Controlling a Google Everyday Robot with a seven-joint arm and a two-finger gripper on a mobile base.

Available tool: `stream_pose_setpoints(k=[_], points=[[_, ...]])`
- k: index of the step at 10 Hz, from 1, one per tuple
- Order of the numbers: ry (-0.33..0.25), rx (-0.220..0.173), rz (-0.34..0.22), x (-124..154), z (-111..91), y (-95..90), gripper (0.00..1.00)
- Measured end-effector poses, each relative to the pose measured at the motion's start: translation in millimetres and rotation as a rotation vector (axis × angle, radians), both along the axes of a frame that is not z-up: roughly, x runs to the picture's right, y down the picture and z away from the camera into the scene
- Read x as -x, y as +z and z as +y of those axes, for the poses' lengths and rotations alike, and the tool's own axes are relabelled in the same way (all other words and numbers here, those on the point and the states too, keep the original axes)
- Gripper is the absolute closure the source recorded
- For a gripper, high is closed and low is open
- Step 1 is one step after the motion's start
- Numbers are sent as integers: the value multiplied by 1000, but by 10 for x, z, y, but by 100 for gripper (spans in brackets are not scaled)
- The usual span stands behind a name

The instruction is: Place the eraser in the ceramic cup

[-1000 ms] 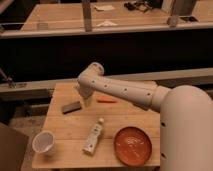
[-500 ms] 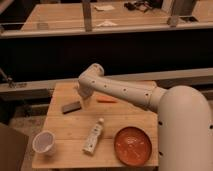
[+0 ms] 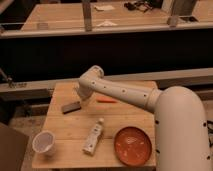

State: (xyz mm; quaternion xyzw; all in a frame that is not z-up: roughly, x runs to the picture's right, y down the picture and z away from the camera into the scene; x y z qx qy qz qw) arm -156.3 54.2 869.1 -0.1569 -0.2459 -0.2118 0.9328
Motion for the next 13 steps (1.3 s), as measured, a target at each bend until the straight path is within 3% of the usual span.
stream_pose_setpoints(k=[13], points=[[11, 64, -10, 323, 29, 206, 20]])
